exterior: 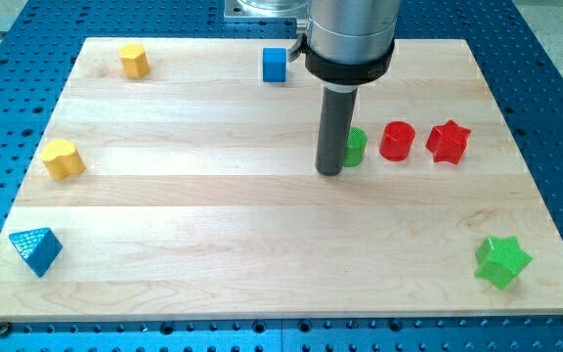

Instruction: Push the green circle slightly up

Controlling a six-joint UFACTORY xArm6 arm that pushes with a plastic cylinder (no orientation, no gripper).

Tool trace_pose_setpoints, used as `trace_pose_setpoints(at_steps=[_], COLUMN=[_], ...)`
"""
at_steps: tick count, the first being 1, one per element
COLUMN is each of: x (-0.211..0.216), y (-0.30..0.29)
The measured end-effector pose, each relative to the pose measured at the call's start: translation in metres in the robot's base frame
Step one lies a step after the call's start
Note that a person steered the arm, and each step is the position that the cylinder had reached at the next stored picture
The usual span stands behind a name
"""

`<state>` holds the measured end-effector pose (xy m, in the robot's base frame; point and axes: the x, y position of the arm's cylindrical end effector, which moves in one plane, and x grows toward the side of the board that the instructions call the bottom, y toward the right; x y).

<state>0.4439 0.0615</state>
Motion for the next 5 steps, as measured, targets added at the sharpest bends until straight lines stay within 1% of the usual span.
trace_pose_setpoints(at_steps=[1,2,3,5], x=[0.0,0.014,0.024,0.023], y=[-0.016,-0.013,-0.004,0.021])
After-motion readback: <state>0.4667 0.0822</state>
